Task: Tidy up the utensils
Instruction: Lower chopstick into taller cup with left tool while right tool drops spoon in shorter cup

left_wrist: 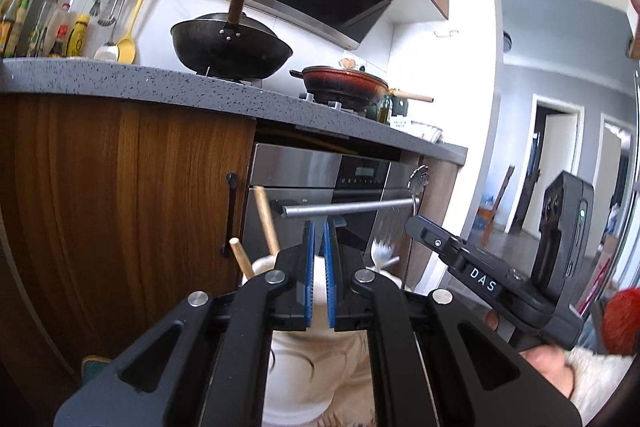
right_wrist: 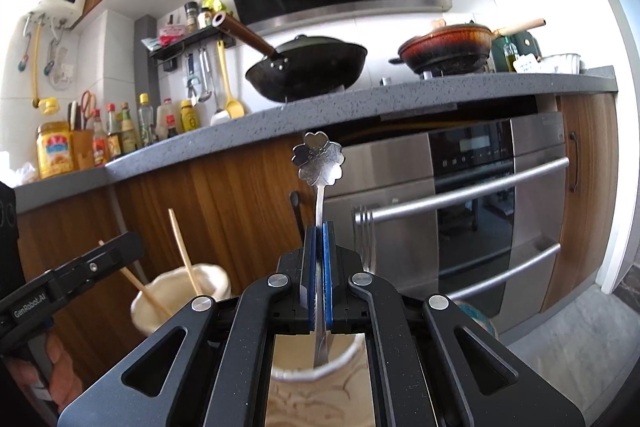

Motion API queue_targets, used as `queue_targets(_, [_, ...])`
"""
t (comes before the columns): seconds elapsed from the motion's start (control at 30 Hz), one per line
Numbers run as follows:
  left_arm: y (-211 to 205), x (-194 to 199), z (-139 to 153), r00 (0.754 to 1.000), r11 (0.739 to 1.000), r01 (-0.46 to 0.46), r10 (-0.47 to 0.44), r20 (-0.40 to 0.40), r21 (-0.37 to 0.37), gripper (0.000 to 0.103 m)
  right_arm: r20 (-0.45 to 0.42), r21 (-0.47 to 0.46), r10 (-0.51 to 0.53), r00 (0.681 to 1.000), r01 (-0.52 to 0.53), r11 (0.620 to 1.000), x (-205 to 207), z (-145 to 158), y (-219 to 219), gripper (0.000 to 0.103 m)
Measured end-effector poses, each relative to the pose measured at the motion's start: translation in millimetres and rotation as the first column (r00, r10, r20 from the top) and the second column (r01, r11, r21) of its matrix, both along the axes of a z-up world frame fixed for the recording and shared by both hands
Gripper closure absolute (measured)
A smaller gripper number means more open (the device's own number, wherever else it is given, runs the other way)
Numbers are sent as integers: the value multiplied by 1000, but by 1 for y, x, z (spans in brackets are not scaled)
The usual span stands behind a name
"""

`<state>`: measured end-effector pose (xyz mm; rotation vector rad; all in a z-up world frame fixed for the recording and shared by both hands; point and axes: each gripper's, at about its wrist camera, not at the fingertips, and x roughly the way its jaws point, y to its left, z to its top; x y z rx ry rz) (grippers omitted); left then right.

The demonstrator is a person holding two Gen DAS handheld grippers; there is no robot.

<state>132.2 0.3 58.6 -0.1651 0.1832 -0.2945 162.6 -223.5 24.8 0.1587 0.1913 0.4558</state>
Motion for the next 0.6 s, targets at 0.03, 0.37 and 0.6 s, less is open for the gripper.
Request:
queue_targets(0.03, [-3,-2,-1,1000,1000,-3,3,-6,14,98,-9,0,1,1000,-1,1000,0,-1,0,99])
queue_targets(0.37, [0,-7,-9,999,1000,-5,6,-49,16,98,-149,-2,2,989,-3,1000,8,-20,-4,99])
queue_targets(0.6, [1,-9,-9,999,1000,3,-2,-48,18,98,-168,-10,-13,986,12,1000,12,-24,-4,99])
